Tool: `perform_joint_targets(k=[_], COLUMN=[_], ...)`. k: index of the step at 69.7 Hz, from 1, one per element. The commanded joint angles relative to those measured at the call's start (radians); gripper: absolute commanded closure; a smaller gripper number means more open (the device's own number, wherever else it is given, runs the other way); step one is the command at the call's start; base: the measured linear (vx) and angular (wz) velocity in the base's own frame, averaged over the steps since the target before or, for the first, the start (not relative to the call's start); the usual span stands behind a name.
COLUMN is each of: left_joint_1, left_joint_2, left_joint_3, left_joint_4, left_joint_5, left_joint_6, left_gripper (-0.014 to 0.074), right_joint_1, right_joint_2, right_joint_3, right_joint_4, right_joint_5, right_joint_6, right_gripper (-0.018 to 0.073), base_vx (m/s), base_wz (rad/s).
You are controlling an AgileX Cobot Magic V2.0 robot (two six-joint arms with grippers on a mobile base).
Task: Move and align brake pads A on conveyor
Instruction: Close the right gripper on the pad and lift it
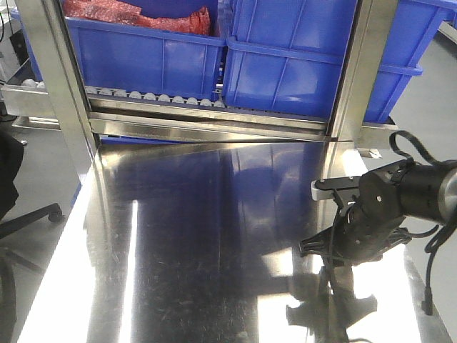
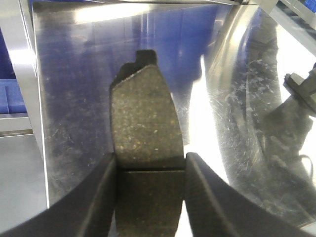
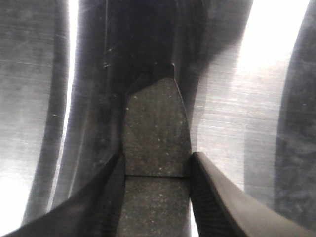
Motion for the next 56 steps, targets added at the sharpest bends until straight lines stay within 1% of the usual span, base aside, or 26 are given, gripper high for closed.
perform_joint_targets(k=[1,15,23,30,56], left_joint_1=[-0.004,-0.004,-0.004,-0.004,-0.004], left_joint_2=[0.005,0.005,0.005,0.005,0.005], left_joint_3=[-0.030,-0.030,-0.030,-0.030,-0.030], left_joint_4=[0.005,0.005,0.005,0.005,0.005], left_joint_5=[-0.091,-0.091,-0.091,-0.091,-0.091], left_joint_6=[-0.001,-0.001,-0.001,-0.001,-0.001], left_gripper=[0.0433,0.0433,0.0433,0.0433,0.0433], right_joint_1=[0.000,0.000,0.000,0.000,0.000], right_joint_2=[-0.075,-0.188,-0.289,-0.396,-0.848], right_joint_3=[-0.016,0.098,0.179,0.259,0.479], right_joint_4=[-0.015,-0.015,-0.015,-0.015,-0.015], right_joint_5=[-0.028,-0.116,-0.161,-0.188,-0.307], right_joint_6=[-0.011,-0.014,-0.040,-0.061,-0.063], right_gripper=[0.0463,0.0463,0.0463,0.0463,0.0463], base_vx=[0.00,0.00,0.00,0.00,0.00], base_wz=[0.00,0.00,0.00,0.00,0.00])
